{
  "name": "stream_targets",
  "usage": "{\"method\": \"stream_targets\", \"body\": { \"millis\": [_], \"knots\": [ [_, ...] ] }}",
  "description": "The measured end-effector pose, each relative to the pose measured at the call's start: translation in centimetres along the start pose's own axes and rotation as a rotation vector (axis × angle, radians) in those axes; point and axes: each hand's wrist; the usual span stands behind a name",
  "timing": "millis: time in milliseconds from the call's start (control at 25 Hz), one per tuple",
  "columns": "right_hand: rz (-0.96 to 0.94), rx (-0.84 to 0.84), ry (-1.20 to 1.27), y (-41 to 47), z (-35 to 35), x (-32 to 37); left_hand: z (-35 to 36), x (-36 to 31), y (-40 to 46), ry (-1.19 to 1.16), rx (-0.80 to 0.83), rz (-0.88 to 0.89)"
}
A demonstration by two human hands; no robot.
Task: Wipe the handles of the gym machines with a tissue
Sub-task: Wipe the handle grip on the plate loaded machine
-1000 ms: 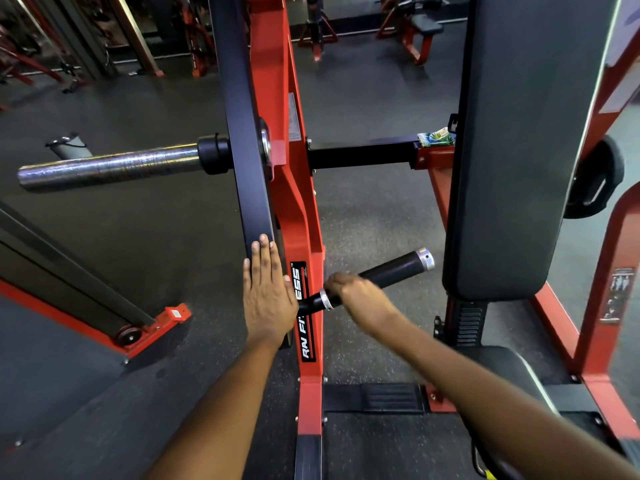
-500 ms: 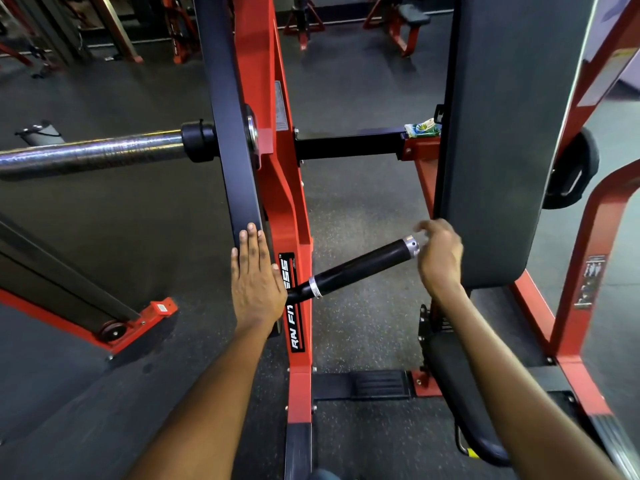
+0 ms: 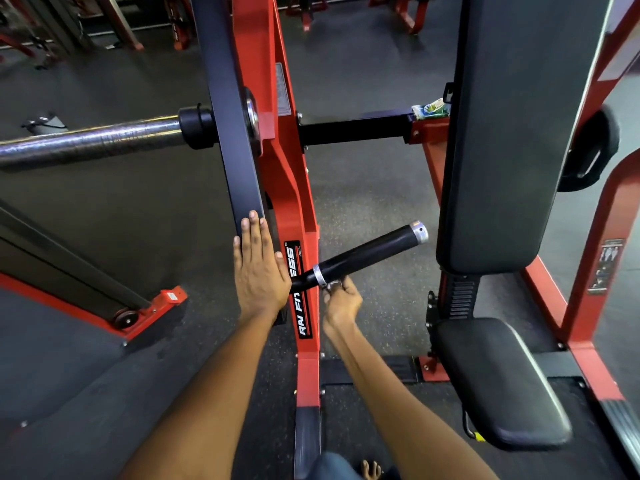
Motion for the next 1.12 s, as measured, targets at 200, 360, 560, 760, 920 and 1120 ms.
{"method": "stream_targets", "body": {
  "millis": [200,360,560,760,920,1120],
  "knots": [
    [0.167,0.085,-0.331,-2.2,-0.6,5.5,0.1,0.0,-0.1,0.019,0.013,-0.002],
    [-0.648,0.119,-0.868,-2.4,-0.1,11.3,0.4,0.1,-0.1,0.02,0.012,-0.002],
    [-0.899,0.267,-1.766,-1.0,0.6,6.3,0.3,0.1,-0.1,-0.006,-0.002,0.002],
    [-0.812,0.599,-1.503,-2.2,1.9,5.9,0.4,0.2,-0.3,-0.028,-0.015,0.009],
    [-0.833,0.147,-1.904,0.6,3.3,12.6,0.6,0.3,-0.2,-0.026,-0.003,0.002],
    [-0.761,0.313,-1.978,0.2,5.6,7.3,0.7,0.3,-0.2,-0.031,-0.012,0.002]
  ]
}}
Point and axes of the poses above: each hand's wrist, its own y-axis towards the middle knuckle, its own z-axis out of the palm, x = y × z, and after that the axes turned 12 degrees about y, right-handed
